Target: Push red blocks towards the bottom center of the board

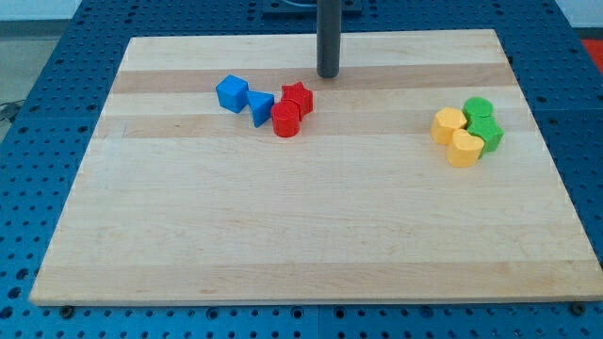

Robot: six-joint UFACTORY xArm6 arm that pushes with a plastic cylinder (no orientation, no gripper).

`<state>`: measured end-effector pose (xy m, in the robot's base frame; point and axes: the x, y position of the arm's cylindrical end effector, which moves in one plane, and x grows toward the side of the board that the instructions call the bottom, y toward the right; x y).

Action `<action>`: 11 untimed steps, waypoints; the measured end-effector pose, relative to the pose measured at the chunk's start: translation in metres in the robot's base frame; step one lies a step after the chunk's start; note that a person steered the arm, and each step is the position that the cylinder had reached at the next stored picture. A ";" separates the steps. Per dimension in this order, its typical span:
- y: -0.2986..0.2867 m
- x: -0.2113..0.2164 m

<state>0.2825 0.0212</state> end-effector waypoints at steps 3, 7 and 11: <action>-0.035 0.009; -0.046 0.063; -0.066 0.170</action>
